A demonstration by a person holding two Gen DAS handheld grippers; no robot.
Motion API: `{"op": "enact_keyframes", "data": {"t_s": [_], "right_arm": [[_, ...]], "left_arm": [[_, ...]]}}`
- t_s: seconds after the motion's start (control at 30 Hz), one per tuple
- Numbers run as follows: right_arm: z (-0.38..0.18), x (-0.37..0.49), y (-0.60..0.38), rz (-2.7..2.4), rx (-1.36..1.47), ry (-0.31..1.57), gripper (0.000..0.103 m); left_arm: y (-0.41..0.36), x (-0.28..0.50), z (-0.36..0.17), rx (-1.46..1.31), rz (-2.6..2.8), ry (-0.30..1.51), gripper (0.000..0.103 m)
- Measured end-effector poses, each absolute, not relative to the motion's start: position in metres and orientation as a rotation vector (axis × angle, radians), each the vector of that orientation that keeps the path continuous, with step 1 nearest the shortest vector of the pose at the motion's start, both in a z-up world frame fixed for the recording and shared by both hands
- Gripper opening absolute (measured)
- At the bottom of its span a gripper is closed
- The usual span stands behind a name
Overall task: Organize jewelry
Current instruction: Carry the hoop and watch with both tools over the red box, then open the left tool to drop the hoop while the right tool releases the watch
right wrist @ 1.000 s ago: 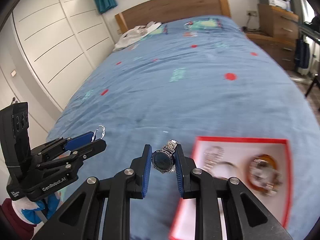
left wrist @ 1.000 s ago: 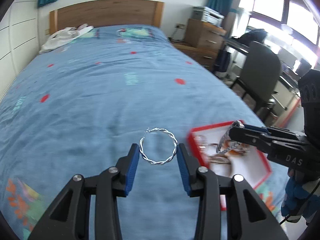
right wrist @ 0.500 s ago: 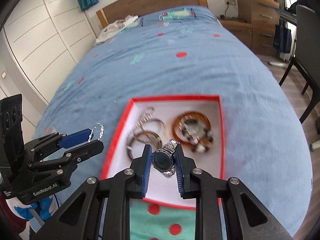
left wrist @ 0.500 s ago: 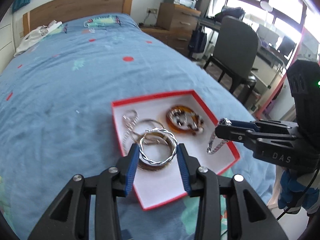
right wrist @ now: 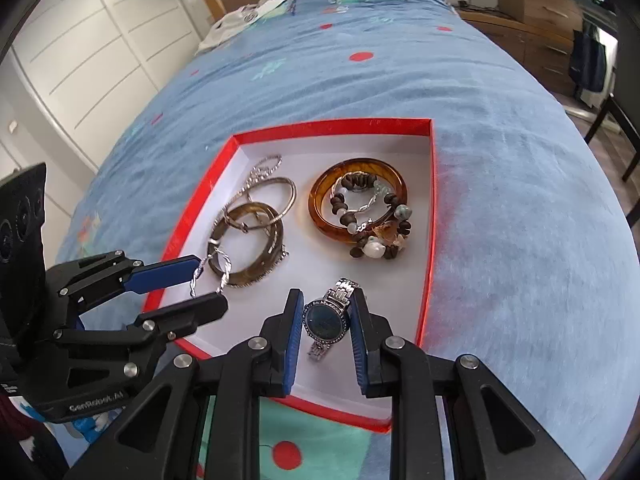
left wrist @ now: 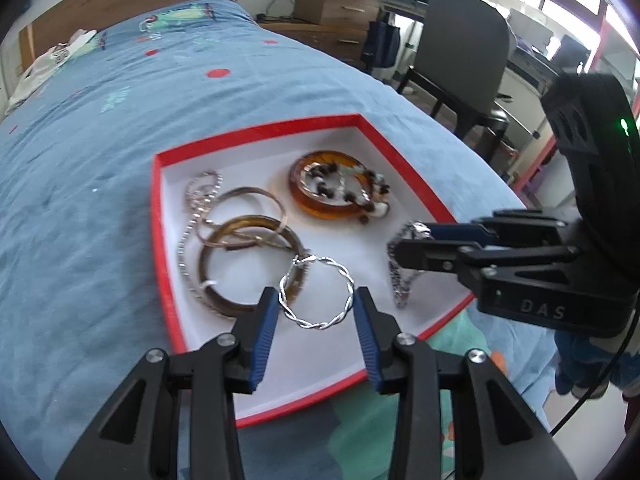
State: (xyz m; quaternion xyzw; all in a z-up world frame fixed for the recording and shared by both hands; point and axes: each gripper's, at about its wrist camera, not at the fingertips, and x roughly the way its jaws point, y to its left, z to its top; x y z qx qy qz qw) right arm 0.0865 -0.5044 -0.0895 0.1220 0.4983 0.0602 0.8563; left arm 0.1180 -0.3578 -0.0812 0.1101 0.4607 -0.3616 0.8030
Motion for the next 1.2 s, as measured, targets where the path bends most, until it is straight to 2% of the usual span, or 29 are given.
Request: {"op": "enact_keyframes", "data": {"t_s": [0.57,0.97,1.13,1.2], "right_arm": [[-0.106,0.101,-0.503,0.288,0.101,1.151,0.023],[-0.109,0.105,-0.490,0.392,-0.116,1.204,0.024],[-0.109,0.105,-0.479,0.406,-0.219,1.217,0.025],[-0.109,0.104,-0.476,0.419,-0.244,1.216,0.029]], "left_arm": [[-0.373,0.116,-0.105,0.288,-0.810,1.051,0.037],[-0.371,0.120,-0.111,0.318,-0.782,1.049,0.039],[-0.369,0.120,-0.111,0.312,-0.771,1.048,0.039],[-0.368,0.119,-0.110,0.327,-0.766,1.038,0.039]]}}
